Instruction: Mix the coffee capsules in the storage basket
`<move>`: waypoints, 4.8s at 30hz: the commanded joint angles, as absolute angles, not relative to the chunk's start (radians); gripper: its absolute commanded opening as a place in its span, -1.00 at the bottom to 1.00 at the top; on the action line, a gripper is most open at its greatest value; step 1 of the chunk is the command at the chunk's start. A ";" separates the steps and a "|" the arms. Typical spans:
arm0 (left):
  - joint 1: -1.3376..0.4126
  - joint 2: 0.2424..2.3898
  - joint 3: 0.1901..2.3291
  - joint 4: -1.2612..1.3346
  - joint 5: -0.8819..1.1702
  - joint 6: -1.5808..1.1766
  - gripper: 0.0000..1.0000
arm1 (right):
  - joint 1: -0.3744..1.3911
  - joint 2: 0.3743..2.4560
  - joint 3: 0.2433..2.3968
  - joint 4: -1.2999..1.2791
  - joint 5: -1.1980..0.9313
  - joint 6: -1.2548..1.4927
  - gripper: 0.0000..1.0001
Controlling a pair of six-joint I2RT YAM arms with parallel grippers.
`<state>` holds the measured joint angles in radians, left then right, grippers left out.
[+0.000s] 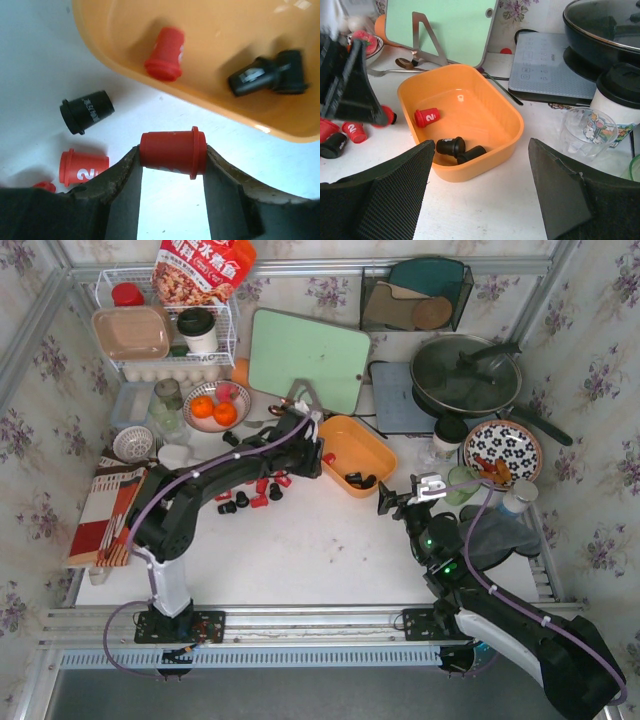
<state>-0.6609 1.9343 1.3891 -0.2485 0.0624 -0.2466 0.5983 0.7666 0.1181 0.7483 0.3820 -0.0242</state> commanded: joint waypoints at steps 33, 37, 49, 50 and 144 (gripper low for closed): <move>-0.681 1.606 1.319 -0.253 -0.154 -0.263 0.41 | 0.599 0.843 0.158 0.753 0.318 -0.008 0.62; -0.677 1.472 1.164 -0.288 -0.275 -0.291 0.41 | 0.601 0.878 0.192 0.716 0.310 -0.003 0.58; -0.588 1.204 0.872 -0.314 -0.393 -0.368 0.35 | 0.691 1.007 0.445 0.429 0.315 0.085 0.48; -0.585 1.183 0.857 -0.314 -0.392 -0.370 0.35 | 0.714 1.020 0.470 0.417 0.326 0.089 0.48; -0.569 0.916 0.439 -0.073 -0.402 -0.463 0.38 | 0.731 1.593 0.840 0.287 0.504 0.332 -0.64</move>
